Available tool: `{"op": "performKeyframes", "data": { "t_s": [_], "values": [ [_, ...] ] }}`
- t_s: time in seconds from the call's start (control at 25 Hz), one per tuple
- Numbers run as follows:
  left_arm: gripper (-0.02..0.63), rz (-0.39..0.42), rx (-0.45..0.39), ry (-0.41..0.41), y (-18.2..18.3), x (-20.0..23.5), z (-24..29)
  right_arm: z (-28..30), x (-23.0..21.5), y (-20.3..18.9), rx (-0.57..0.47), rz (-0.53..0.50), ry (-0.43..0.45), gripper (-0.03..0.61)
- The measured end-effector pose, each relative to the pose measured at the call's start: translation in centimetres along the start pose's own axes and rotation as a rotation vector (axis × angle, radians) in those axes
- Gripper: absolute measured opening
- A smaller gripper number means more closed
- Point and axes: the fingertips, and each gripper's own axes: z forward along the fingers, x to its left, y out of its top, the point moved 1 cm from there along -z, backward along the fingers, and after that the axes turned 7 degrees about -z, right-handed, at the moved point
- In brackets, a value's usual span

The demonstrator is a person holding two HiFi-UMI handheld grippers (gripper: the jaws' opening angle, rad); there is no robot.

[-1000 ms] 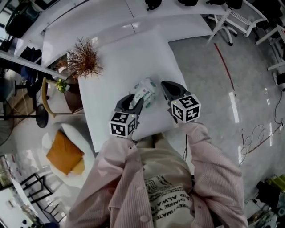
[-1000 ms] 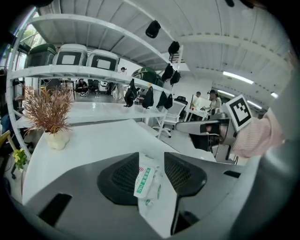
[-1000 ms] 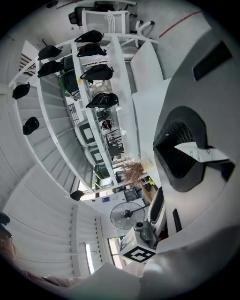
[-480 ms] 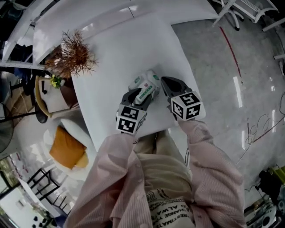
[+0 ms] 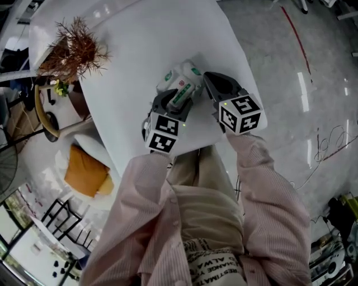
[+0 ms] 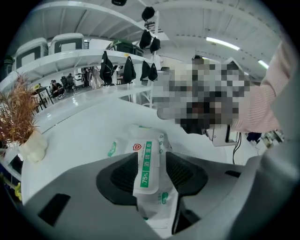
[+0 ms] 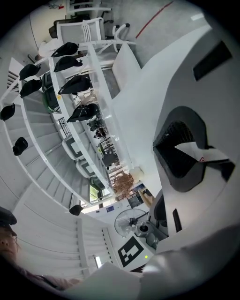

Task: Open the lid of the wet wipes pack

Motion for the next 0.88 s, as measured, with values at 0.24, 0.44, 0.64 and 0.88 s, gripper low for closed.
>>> {"op": "performKeyframes", "data": {
  "t_s": [0.24,0.44,0.64,0.88],
  "values": [
    [0.162,0.027,-0.005,0.036,-0.2,0.6,0.7,0.7,-0.5,-0.8,-0.012,0.001,0.005,-0.002],
    [0.156,0.068,-0.014,0.045,-0.2,0.6,0.8,1.3,-0.3,-1.5,0.015,-0.048,0.014,-0.002],
    [0.147,0.061,-0.042,0.032,-0.3,0.6,0.7,1.7,-0.2,-2.5,0.032,-0.052,0.008,-0.002],
    [0.118,0.036,-0.083,-0.025,0.0,0.6,0.4,2.2,0.3,-3.1,0.082,-0.14,-0.008,-0.002]
  ]
}}
